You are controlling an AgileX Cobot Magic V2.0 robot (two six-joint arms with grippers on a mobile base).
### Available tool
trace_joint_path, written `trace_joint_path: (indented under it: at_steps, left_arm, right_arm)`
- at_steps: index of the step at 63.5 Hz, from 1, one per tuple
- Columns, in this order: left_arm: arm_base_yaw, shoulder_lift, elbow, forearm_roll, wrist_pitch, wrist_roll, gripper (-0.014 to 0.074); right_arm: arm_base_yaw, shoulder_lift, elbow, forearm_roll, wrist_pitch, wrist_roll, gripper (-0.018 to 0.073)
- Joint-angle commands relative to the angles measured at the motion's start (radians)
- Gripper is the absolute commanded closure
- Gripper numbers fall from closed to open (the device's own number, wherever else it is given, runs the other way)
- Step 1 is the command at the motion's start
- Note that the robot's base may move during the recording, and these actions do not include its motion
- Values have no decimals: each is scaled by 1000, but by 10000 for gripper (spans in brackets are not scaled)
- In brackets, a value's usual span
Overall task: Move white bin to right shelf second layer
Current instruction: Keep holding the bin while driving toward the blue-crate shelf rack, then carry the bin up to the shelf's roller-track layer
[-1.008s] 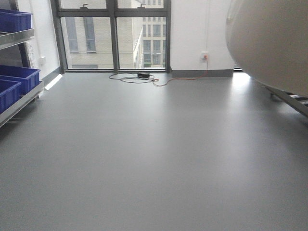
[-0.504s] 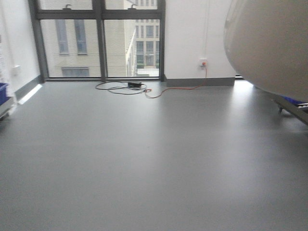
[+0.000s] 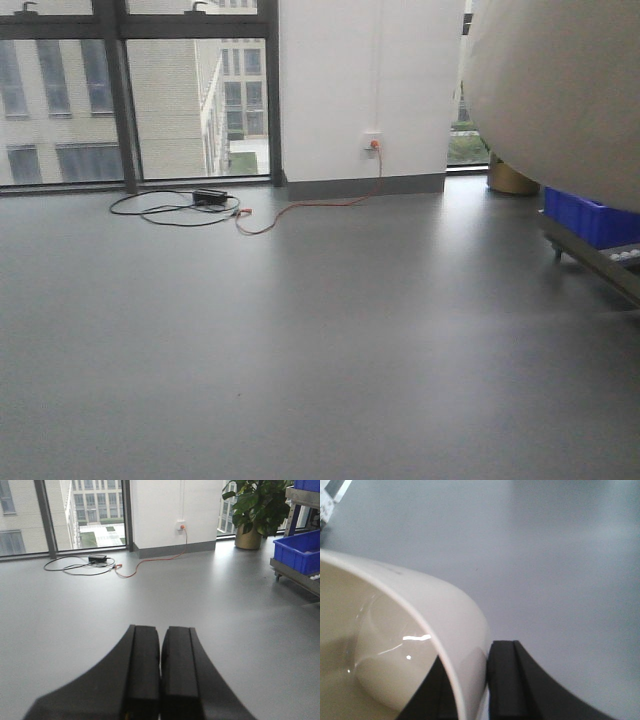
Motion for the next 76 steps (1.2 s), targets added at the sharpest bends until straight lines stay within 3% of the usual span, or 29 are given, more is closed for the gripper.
trace_joint_path:
  at_steps: [1, 76]
  left_arm:
    - [-2, -14, 27, 0, -86, -5, 512]
    - [-2, -14, 27, 0, -86, -5, 512]
  right_arm:
    - [-7, -3, -31, -9, -91, -2, 504]
    - [-5, -4, -31, -10, -92, -2, 504]
